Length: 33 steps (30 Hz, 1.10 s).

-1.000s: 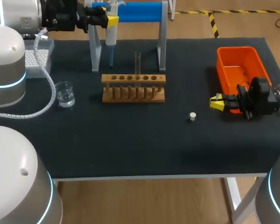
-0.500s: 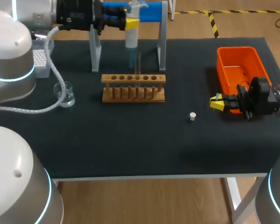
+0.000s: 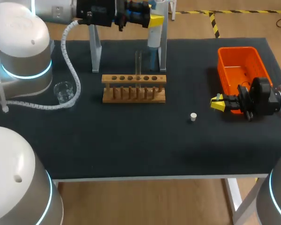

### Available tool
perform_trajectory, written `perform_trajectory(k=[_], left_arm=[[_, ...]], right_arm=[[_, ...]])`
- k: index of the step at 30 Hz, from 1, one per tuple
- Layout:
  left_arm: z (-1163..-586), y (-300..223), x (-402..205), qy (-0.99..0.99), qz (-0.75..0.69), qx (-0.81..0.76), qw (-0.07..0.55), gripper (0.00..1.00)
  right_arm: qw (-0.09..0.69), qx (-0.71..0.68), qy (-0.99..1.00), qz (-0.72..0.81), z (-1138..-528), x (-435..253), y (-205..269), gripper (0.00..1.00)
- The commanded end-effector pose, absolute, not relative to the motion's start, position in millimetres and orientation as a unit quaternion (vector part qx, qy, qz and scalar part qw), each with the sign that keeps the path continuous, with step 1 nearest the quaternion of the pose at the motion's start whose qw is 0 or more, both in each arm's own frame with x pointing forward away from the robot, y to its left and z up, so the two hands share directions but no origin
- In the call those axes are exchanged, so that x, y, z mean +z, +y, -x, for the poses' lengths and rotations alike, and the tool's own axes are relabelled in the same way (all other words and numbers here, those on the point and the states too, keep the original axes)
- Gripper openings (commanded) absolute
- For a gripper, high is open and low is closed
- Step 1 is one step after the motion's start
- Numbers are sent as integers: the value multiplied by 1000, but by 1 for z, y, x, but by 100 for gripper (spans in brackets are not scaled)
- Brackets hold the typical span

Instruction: Invert the test tube, pick up the pipette, mount the tip to pipette, aspirate from beaker and dispense into the tube, eject the tip, return the pipette, and cap with the stopper.

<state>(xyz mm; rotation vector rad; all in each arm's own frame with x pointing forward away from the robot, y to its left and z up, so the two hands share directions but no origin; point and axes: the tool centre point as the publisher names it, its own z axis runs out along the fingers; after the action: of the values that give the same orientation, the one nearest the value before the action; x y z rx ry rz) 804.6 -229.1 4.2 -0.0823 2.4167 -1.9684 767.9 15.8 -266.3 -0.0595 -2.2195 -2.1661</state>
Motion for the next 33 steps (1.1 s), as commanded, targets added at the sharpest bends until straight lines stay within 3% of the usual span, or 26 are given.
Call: perform_trajectory(k=[1,33], left_arm=[[-797,-235,5,768,23,-640,11,0],[-802,-247,1,761,-13,-649,7,0]], right_arm=[[19,-698,-716,19,-767,-266,16,0],[19,-698,-716,19,-767,-266,16,0]])
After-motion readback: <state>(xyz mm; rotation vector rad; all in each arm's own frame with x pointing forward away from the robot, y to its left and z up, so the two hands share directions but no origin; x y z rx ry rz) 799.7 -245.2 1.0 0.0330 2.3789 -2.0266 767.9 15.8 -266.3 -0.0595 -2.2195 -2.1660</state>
